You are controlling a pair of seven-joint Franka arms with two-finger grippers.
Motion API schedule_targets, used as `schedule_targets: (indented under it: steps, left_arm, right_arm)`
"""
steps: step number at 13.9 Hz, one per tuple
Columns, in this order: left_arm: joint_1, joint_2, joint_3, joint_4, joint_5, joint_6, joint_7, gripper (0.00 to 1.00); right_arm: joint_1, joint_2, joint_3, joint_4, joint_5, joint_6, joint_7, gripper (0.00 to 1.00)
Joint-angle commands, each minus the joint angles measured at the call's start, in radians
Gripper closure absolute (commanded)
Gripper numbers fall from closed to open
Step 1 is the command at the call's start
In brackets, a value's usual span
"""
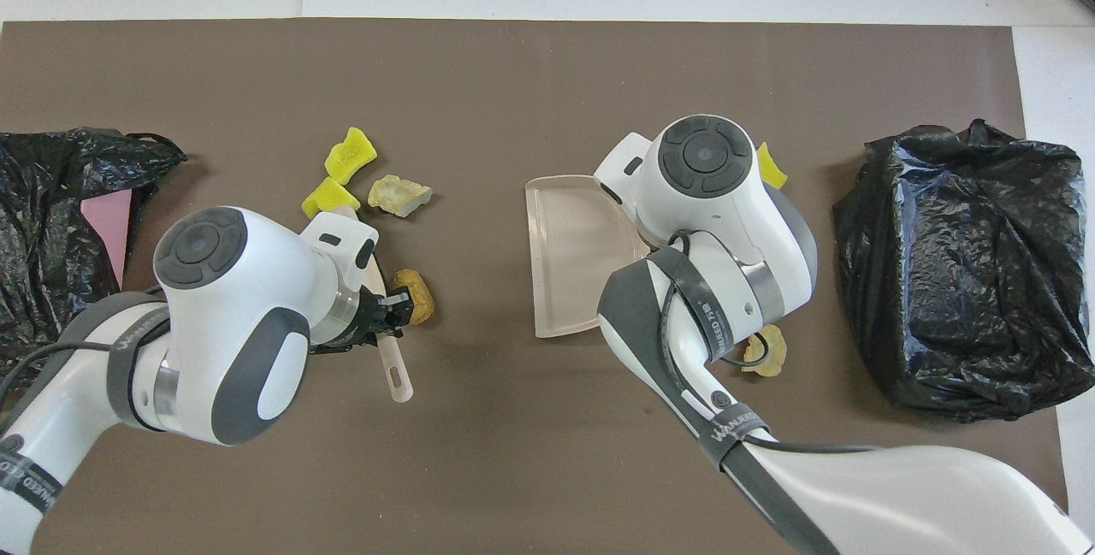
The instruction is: Sweep and dump trash in bin
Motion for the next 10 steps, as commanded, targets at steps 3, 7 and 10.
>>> schedule_targets:
  steps: [3, 7, 10]
  left_arm:
    - [0.138, 0.010, -0.006, 0.029, 0.041, -0.031, 0.223, 1.00]
    - [0.223, 0.021, -0.006, 0.099, 0.047, -0.107, 0.372, 1.00]
    - [0.271, 0.021, -0.007, 0.171, 0.047, -0.181, 0.519, 1.00]
  right_arm:
    - [0.018, -0.080, 0.011, -0.125, -0.009, 0.031, 0.127, 1.00]
    - [0.018, -0.095, 0.011, -0.156, -0.010, 0.040, 0.130, 1.00]
    - [0.020, -0.115, 0.011, -0.196, -0.010, 0.042, 0.130, 1.00]
